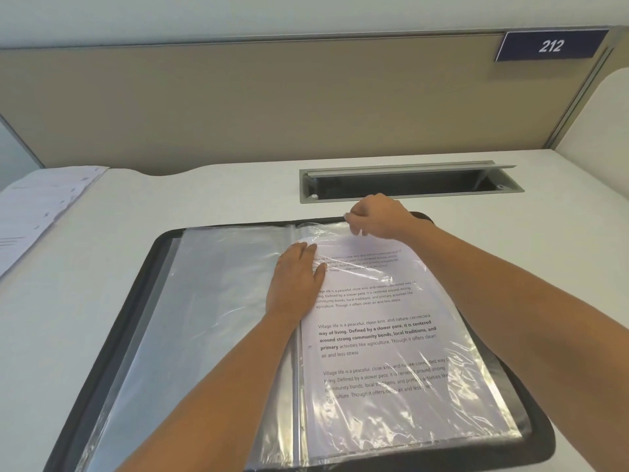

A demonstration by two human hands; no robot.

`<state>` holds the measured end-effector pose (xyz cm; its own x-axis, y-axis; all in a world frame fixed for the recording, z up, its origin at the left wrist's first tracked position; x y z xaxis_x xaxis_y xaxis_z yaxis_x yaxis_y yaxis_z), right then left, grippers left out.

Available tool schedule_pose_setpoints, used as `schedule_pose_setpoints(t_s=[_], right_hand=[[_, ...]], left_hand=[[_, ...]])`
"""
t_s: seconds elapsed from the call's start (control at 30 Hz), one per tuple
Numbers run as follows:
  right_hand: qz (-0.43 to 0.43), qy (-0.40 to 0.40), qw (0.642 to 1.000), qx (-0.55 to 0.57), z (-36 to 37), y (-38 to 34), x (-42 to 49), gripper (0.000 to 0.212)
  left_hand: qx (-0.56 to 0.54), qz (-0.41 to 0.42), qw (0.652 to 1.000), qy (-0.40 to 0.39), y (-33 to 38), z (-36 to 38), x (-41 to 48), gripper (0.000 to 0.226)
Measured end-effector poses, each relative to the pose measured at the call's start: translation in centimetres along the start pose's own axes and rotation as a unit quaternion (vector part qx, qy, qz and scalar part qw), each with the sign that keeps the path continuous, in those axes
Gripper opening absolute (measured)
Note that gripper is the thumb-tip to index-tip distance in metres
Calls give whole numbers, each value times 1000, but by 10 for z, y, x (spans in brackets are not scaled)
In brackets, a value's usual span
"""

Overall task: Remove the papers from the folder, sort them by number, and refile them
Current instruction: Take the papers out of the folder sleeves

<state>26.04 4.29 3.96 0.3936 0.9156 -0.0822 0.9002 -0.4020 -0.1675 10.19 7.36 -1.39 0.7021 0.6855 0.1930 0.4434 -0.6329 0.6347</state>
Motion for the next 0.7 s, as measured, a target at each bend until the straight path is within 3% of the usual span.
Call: schedule_pose_setpoints(t_s=[0.43, 0.57, 0.7], right_hand=[[27, -203, 976, -80, 23, 9, 31, 11], [14, -232, 968, -96, 27, 9, 34, 27], [8, -246, 963, -108, 29, 12, 36, 24]], left_hand=[[-38, -7, 999, 11, -4, -1, 0, 53], [-44, -14, 999, 14, -5, -2, 0, 53], [-53, -11, 998, 17, -5, -2, 0, 53]])
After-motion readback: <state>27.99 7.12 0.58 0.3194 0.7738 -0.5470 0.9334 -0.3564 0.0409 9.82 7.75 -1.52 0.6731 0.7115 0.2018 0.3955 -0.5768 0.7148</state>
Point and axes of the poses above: each hand's wrist, its own x-axis towards the middle knuckle, its own z-axis out of the palm, y = z × x, the point moved 9 cm from there along x, towards the middle knuckle, and after that the axes turned 14 degrees about -x, right-handed, at the moved point
